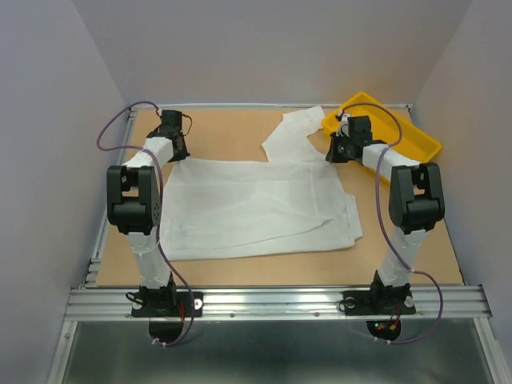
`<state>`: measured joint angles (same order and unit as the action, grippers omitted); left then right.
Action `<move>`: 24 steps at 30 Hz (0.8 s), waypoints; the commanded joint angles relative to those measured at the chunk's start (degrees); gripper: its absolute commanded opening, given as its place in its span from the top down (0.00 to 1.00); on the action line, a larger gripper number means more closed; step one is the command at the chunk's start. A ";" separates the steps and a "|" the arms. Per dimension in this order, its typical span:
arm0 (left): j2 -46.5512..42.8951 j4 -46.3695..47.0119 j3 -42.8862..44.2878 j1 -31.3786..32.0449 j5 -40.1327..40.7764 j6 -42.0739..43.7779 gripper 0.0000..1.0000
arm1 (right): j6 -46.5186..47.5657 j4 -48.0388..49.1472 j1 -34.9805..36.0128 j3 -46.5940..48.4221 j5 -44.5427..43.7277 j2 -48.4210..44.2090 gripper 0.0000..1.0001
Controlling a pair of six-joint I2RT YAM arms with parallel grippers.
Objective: Fold and stack the long sleeve shirts
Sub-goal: Fold the shirt
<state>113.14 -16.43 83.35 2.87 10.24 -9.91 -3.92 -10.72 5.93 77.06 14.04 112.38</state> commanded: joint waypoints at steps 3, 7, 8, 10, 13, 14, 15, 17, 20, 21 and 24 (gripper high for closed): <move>-9.25 0.08 -4.68 -0.41 3.56 -3.44 1.00 | -3.28 0.88 0.22 -2.87 1.43 -6.82 0.99; -12.15 0.34 -9.51 -0.41 4.78 -6.87 1.00 | -6.44 1.93 0.22 -7.35 1.60 -10.15 0.99; -12.68 0.52 -10.57 -0.41 5.22 -7.66 1.00 | -7.49 2.19 0.22 -9.36 1.60 -11.55 0.99; -14.35 0.87 -12.86 -0.41 5.84 -8.02 1.00 | -8.29 2.98 0.31 -11.13 1.25 -13.32 0.99; -16.98 0.78 -15.40 -0.41 5.93 -9.16 1.00 | -10.31 3.78 0.22 -14.82 0.72 -17.53 0.99; -17.95 0.87 -16.28 -0.41 6.02 -9.68 1.00 | -10.66 3.95 0.22 -15.61 0.90 -18.33 0.99; -18.83 1.22 -17.07 -0.41 6.11 -10.21 1.00 | -11.19 4.21 0.22 -17.19 0.90 -19.03 0.99; -21.38 1.48 -19.80 -0.41 6.11 -11.53 0.99 | -12.59 4.83 0.13 -18.78 0.81 -20.53 0.99; -24.10 2.01 -23.31 -0.41 6.98 -12.67 0.98 | -13.83 5.53 0.22 -22.12 0.37 -22.81 0.99; -25.07 2.27 -24.89 -0.41 7.25 -12.68 0.97 | -14.44 5.80 0.22 -23.69 -0.06 -23.86 0.99; -25.95 2.80 -26.83 -0.41 6.20 -12.06 0.92 | -15.32 6.32 0.22 -26.07 -0.42 -25.01 0.99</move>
<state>89.41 -14.98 58.63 2.87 14.48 -21.21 -17.26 -7.27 6.07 54.04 15.18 89.45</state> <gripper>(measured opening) 0.112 0.013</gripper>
